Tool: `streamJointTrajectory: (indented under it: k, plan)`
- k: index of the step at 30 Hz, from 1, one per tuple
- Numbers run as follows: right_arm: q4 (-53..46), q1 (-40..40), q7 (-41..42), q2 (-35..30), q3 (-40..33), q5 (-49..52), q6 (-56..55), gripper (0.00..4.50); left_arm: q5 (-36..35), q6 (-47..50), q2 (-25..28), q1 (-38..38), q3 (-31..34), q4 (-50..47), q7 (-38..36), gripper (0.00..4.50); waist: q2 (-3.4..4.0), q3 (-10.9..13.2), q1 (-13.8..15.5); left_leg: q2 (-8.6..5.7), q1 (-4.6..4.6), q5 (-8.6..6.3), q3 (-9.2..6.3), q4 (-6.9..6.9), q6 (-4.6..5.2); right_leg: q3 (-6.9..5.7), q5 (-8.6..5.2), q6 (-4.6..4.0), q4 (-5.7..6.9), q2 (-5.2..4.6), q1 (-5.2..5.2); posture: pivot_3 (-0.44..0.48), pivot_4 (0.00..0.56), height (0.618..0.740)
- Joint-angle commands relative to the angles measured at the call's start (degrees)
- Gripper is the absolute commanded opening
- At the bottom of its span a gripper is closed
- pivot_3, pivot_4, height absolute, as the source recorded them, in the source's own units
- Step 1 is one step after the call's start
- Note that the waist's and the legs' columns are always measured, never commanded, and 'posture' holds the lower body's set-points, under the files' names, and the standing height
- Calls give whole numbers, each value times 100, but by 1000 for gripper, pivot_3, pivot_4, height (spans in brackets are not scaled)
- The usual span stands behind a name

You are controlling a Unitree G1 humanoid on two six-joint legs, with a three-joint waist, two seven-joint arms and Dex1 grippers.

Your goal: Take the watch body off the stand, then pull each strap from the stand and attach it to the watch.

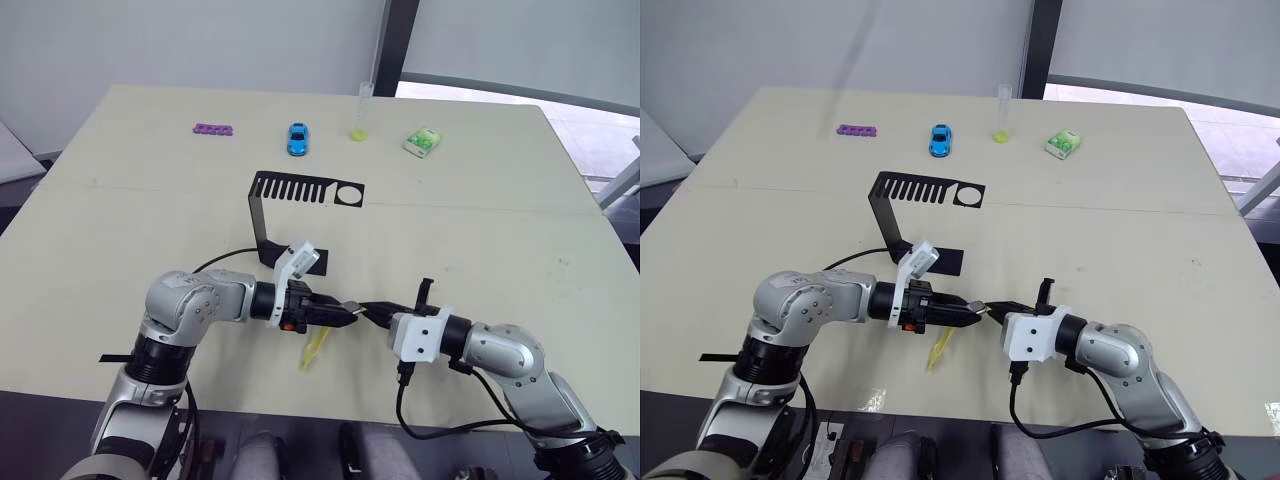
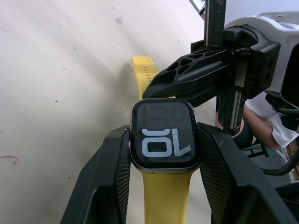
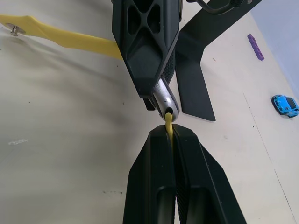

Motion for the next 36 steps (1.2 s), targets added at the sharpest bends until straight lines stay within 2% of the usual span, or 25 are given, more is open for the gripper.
streamJointTrajectory:
  k: [1,16,23,24,25,29,32,36]
  plan:
    - [-405,-134,-27,164,287,196,-282,0,-82,-71,-300,-27,-288,-170,11,1598,0,0,-1,0,0,0,0,0,0,0,0,0,0,0,0,0,150,740]
    - [-460,-85,1,141,258,208,-264,0,41,-99,-367,1,-278,-151,205,1598,0,0,1,0,0,0,0,0,0,0,0,0,0,0,0,0,150,740]
    - [-524,128,212,-72,-57,641,-45,0,-47,-451,-287,141,-133,-374,-59,1598,0,0,4,0,0,0,0,0,0,0,0,0,0,0,0,0,150,740]
    - [-523,176,266,-169,-123,711,-64,638,-55,-538,-243,176,-121,-421,-129,1598,0,0,8,0,0,0,0,-1,0,0,0,0,0,0,0,0,150,740]
    - [-512,224,334,-296,-201,765,-107,934,-67,-667,-185,219,-105,-479,-240,1598,0,0,8,0,-1,0,0,-1,0,-1,0,0,-1,-1,0,0,150,740]
    - [-405,495,667,-901,-678,1227,-452,2867,-57,-1298,74,425,44,-694,-696,1598,1,1,6,0,1,-1,-1,-2,-1,-2,0,0,-4,0,2,0,150,740]
    - [-283,765,986,-1283,-1105,1816,-667,4443,299,-2725,512,776,46,-907,-1636,1598,1,2,-20,1,2,-1,2,-6,-2,1,0,0,-8,1,3,0,150,740]
    - [-102,933,1134,-1367,-1671,2617,-825,4443,892,-4652,727,1080,132,-754,-2309,1598,1,2,4,2,3,-1,4,-6,-2,1,0,-1,-15,2,7,0,150,740]
